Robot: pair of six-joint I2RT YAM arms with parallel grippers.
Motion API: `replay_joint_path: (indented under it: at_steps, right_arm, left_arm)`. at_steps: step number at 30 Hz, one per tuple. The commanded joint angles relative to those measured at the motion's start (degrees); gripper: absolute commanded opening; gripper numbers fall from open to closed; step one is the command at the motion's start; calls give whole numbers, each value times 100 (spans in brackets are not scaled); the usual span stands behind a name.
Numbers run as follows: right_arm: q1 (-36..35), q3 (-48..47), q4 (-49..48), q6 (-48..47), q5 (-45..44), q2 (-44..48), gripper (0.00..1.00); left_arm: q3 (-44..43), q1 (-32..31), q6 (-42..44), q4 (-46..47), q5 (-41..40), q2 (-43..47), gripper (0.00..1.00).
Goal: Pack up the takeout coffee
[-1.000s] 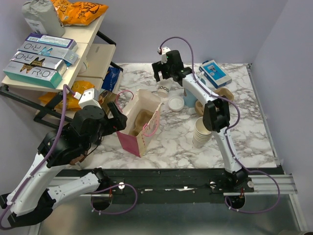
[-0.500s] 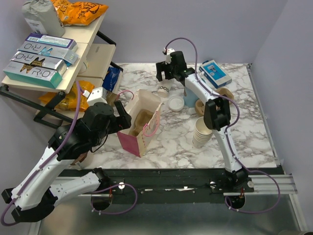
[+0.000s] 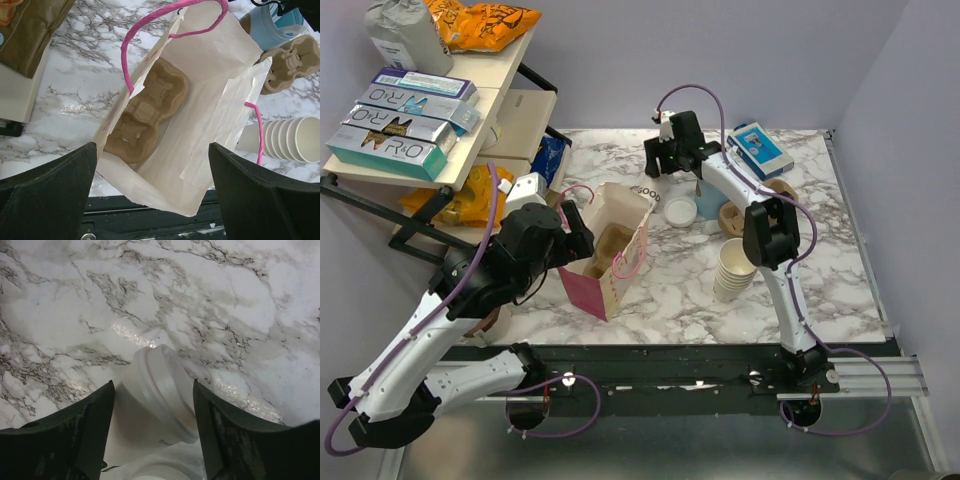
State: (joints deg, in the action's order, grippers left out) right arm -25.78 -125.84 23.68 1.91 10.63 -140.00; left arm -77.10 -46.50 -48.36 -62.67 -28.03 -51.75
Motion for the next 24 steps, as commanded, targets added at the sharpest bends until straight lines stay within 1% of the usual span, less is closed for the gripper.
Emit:
replay_joint_path:
  at_steps: [1,2,3,5,6,9,10,12,14,15,18,21,23,24]
  right_arm:
    - [-6,375,49,-358,106,500,67]
    - [-6,437,40,-358,97,553,64]
    - [-6,481,31,-376,158,623,57]
    - [-6,639,22,-367,176,711,51]
    - [-6,675,22,-358,193,781,45]
    - [-6,789,31,-323,167,887,35]
    - [-6,807,14,-306,167,948,34]
    - [-6,894,5,-288,176,1019,27]
    - [3,921,5,-279,185,1028,28]
    - [-6,930,22,-279,141,1019,36]
    - [-6,930,49,-296,-61,940,37]
    - [-6,763,198,-314,-219,791,43]
    - [-6,701,268,-367,-176,738,44]
    - [-6,719,277,-384,24,738,45]
  left_arm:
    - [28,36,28,45,-185,226,99]
    - [46,36,11,45,-185,287,99]
    - [55,27,2,36,-203,314,99]
    - [55,36,-16,54,-194,367,99]
    - [63,36,-24,54,-220,384,99]
    - [90,36,-42,71,-212,411,99]
    - [90,36,-42,71,-211,411,99]
    - [90,36,-51,71,-203,402,99]
    - [90,36,-42,62,-185,402,99]
    - [90,36,-42,54,-185,411,99]
    - [72,36,-86,1,-203,411,99]
    - [63,36,-104,-34,-220,402,99]
    - [64,36,-104,-34,-238,411,99]
    - [64,36,-104,-34,-238,411,99]
